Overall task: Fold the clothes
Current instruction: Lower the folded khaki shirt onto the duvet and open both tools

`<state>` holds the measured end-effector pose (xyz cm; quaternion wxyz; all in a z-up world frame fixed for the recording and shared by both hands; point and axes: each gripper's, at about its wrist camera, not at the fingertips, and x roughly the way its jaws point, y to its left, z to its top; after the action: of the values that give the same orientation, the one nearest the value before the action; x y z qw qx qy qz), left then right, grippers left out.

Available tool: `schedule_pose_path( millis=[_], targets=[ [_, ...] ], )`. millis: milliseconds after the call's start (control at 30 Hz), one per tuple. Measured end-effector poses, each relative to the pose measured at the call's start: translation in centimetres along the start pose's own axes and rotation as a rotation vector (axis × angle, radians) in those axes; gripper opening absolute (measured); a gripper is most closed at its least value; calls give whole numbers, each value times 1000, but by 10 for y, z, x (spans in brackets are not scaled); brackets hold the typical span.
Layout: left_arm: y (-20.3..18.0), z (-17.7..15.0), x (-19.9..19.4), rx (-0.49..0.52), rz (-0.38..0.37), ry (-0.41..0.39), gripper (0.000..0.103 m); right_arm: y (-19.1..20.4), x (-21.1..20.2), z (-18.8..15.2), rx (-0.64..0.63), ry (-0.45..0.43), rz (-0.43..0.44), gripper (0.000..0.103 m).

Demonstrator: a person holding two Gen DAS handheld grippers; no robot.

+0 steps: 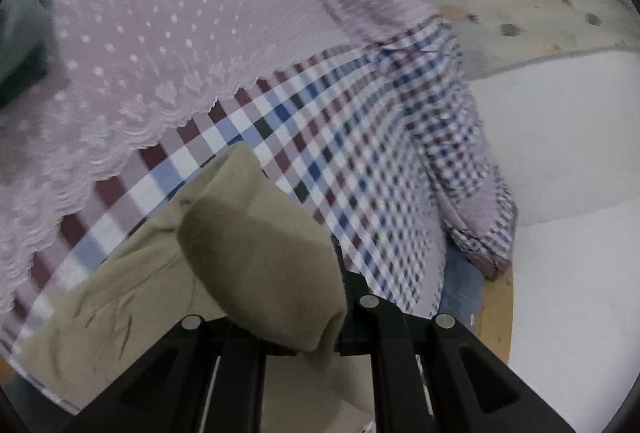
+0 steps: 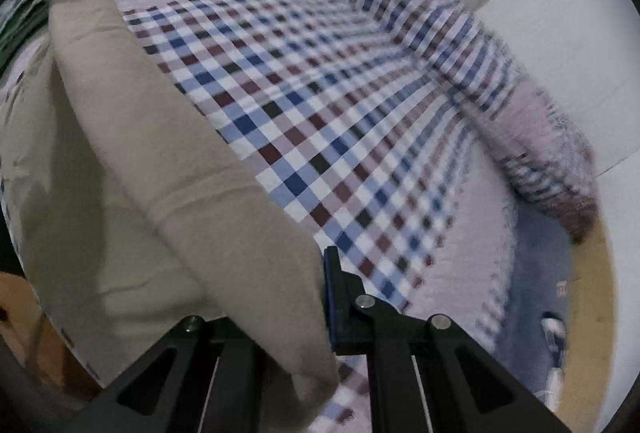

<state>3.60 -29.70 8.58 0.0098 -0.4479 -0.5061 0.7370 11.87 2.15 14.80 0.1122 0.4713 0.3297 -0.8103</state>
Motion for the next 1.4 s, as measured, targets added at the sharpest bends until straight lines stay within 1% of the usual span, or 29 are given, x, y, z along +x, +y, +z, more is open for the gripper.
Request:
schedule_pose_path(
  millis=[67, 100, 167, 200, 233, 267, 300, 333, 367, 400, 433, 467, 567, 633, 667, 700, 733, 800, 900, 967, 1000, 1100, 1167, 1200, 1267, 1300, 1367, 1400],
  targets=[
    [9, 13, 29, -49, 28, 39, 13, -16, 29, 7, 36, 37, 80, 9],
    [15, 19, 42, -75, 42, 61, 14, -25, 43, 11, 56, 56, 121, 12],
    [28, 28, 63, -131, 65, 94, 16, -40, 71, 9, 139, 84, 218, 18],
    [34, 32, 71, -160, 70, 112, 18, -48, 83, 8, 182, 101, 232, 29],
    [36, 33, 73, -167, 60, 117, 20, -56, 95, 6, 226, 118, 247, 37],
    [36, 34, 72, -167, 44, 117, 27, -65, 104, 3, 280, 121, 248, 40],
    [34, 35, 68, -157, 26, 103, 38, -73, 108, 1, 325, 116, 240, 45],
    [31, 36, 61, -146, -1, 79, 53, -82, 110, -2, 373, 108, 217, 45],
    [28, 38, 52, -140, -34, 50, 61, -93, 107, -7, 422, 86, 161, 46],
    [24, 40, 41, -125, -70, 10, 73, -100, 102, -10, 454, 68, 86, 48],
    [20, 41, 29, -99, -97, -33, 78, -107, 94, -14, 487, 44, 16, 50],
    [17, 42, 17, -72, -113, -65, 79, -114, 83, -21, 535, 4, -27, 51],
    [18, 37, -14, 6, -117, -128, 81, -123, 49, -48, 655, -103, -48, 55],
    [24, 28, -34, 60, -106, -159, 81, -127, 26, -72, 731, -161, -55, 64],
    [29, 21, -43, 94, -97, -173, 82, -127, 14, -93, 781, -188, -28, 65],
    [34, 13, -53, 129, -87, -186, 82, -131, 13, -96, 811, -197, -2, 66],
    [40, 6, -60, 159, -85, -190, 82, -128, 6, -111, 849, -202, 36, 66],
    [56, -14, -74, 218, -88, -185, 82, -113, -7, -147, 919, -222, 125, 66],
    [87, -52, -90, 275, -95, -161, 83, -77, -31, -199, 1005, -266, 213, 66],
    [105, -76, -100, 300, -92, -169, 83, -52, -36, -230, 1089, -301, 272, 66],
    [115, -85, -103, 304, -85, -179, 83, -40, -39, -245, 1129, -318, 301, 66],
    [147, -108, -110, 301, -56, -202, 83, -11, -38, -265, 1185, -354, 349, 66],
    [158, -111, -113, 280, -4, -196, 83, 8, -37, -278, 1222, -379, 381, 66],
    [160, -113, -118, 287, 4, -207, 83, 17, -37, -285, 1239, -390, 396, 66],
    [171, -113, -123, 272, 43, -221, 83, 25, -37, -282, 1228, -378, 374, 66],
    [177, -112, -123, 247, 50, -219, 83, 29, -37, -280, 1223, -373, 364, 66],
    [194, -108, -123, 176, 42, -202, 83, 30, -37, -269, 1218, -397, 381, 66],
    [200, -108, -123, 160, 40, -197, 83, 32, -38, -269, 1218, -406, 389, 66]
  ],
)
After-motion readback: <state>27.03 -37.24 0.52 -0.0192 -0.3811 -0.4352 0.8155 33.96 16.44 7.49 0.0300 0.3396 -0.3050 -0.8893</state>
